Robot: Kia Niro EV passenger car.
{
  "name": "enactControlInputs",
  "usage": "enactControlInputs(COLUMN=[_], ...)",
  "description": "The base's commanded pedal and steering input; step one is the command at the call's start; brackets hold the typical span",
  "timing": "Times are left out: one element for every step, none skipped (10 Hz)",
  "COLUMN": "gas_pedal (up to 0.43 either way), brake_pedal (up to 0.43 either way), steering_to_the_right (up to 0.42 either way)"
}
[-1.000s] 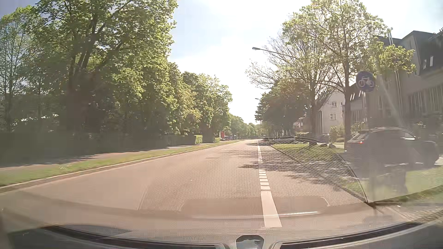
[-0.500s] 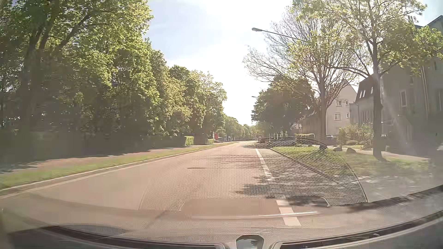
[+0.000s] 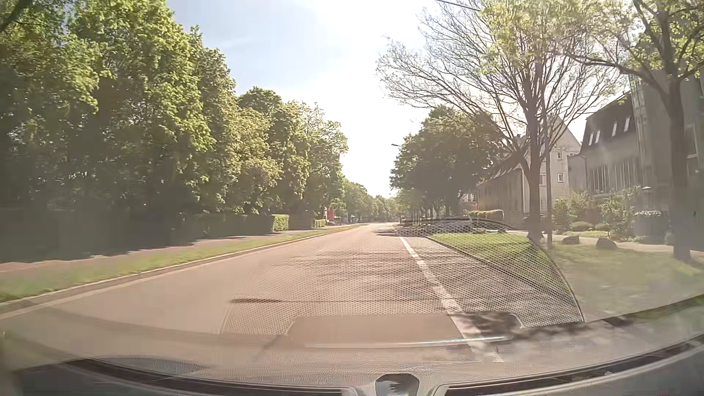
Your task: Follow the waypoints while adhering to traffic rules and regulations
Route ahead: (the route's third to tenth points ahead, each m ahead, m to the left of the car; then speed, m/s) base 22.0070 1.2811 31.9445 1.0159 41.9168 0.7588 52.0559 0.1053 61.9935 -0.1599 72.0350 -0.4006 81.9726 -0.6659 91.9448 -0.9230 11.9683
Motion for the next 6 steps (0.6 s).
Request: enactControlInputs(gas_pedal=[0.118, 0.118, 0.118, 0.118, 0.118, 0.118], brake_pedal=[0.000, 0.000, 0.000, 0.000, 0.000, 0.000], steering_to_the_right=[0.019, 0.019, 0.019, 0.017, 0.015, 0.013])
